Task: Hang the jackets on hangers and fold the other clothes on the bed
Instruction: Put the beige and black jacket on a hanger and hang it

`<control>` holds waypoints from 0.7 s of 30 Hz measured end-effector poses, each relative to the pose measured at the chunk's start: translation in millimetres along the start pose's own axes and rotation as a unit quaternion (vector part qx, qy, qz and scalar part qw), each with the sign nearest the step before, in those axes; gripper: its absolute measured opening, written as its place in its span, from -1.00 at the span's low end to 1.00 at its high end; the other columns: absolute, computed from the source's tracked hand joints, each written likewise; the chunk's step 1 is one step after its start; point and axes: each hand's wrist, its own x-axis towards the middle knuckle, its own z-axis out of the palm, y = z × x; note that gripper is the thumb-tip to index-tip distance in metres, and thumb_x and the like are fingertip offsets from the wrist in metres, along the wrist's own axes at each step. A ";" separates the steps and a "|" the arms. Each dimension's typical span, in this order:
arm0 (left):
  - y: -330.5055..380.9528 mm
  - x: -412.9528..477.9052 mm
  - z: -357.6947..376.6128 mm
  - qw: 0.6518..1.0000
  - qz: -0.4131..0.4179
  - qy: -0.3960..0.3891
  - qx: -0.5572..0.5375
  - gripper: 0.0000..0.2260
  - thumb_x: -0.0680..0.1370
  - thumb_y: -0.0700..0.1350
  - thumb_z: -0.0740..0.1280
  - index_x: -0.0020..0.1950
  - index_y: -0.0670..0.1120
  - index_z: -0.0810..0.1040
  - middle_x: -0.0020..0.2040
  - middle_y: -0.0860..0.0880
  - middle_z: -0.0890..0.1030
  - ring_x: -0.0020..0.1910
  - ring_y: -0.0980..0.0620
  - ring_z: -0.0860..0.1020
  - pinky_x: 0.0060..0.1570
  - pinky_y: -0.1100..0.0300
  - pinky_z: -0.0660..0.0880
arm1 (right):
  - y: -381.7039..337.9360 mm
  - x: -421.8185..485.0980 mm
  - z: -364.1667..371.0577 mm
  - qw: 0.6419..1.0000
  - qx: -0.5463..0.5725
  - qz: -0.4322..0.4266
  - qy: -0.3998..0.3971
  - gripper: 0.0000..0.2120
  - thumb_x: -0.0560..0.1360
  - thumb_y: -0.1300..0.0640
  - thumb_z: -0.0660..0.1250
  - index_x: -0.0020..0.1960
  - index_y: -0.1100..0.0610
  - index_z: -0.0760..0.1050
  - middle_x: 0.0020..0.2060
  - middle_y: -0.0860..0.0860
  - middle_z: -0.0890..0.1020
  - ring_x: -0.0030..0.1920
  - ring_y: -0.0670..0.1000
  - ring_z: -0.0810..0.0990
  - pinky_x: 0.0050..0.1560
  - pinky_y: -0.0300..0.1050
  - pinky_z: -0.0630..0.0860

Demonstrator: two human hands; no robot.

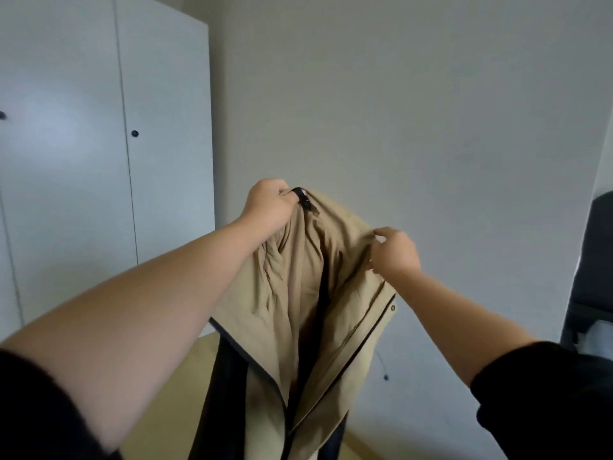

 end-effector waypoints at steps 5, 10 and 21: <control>-3.5 -6.1 4.9 0.999 -0.020 0.005 -0.025 -0.59 0.55 -0.10 0.33 -0.43 -0.07 0.22 -0.46 0.00 0.24 -0.47 0.05 0.22 -0.57 0.30 0.13 | -0.9 -44.8 30.5 0.977 -0.104 -0.188 0.010 -0.65 0.48 0.14 0.27 0.25 0.13 0.35 0.17 0.03 0.41 0.09 0.10 0.49 0.03 -0.03 0.49; -1.8 -18.9 12.7 0.998 -0.036 -0.018 -0.039 -0.61 0.52 -0.09 0.37 -0.44 -0.08 0.28 -0.46 0.02 0.28 -0.47 0.07 0.25 -0.53 0.27 0.15 | -2.7 -41.1 44.5 0.969 -0.167 -0.181 -0.033 -0.64 0.47 0.11 0.33 0.21 0.13 0.31 0.14 0.03 0.38 0.14 0.08 0.43 -0.02 -0.02 0.49; 0.2 -31.3 9.9 0.982 -0.028 -0.121 -0.141 -0.58 0.48 -0.15 0.41 -0.43 -0.03 0.21 -0.54 0.08 0.17 -0.62 0.13 0.09 -0.58 0.31 0.03 | 7.6 -19.7 34.2 0.944 -0.276 -0.178 -0.027 -0.73 0.43 0.18 0.26 -0.02 0.11 0.16 -0.23 0.04 0.45 -0.24 0.14 0.42 -0.31 -0.08 0.33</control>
